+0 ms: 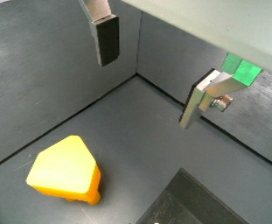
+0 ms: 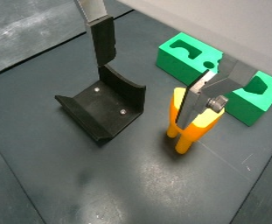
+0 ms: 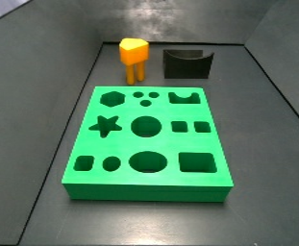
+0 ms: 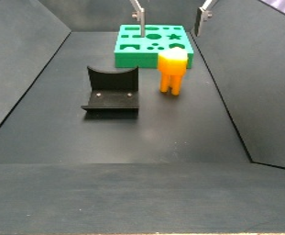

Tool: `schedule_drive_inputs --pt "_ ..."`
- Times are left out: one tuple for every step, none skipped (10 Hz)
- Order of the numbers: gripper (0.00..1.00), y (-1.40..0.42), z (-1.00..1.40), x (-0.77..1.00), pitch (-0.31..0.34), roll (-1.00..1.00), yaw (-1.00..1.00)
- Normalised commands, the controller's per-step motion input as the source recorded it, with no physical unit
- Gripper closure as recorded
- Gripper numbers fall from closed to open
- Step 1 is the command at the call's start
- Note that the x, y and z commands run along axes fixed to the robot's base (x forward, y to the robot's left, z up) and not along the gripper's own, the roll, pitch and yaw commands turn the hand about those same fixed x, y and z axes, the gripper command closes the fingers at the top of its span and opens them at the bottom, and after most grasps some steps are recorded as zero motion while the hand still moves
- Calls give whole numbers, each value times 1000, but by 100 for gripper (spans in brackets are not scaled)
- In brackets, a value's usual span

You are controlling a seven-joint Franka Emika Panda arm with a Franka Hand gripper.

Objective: Pick up the 3 prong object. Move up. Move to above the board. Insert the 3 prong object.
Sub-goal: Pick up the 3 prong object.

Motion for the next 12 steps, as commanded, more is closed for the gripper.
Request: schedule_drive_inputs --pt "0 -134 -174 0 0 0 23" --pt "0 -271 -323 0 0 21 171" --pt "0 -329 -371 0 0 30 297" --pt "0 -351 -377 0 0 34 400" --pt "0 -349 -346 0 3 44 420" --pt "0 -317 -197 37 3 36 366" --pt "0 -186 -37 0 0 0 80" --pt "0 -63 0 0 0 0 0" --pt "0 -57 0 0 0 0 0" --pt "0 -54 -6 0 0 0 111" --pt "0 -86 0 -49 0 0 211" --pt "0 -131 0 -20 0 17 249"
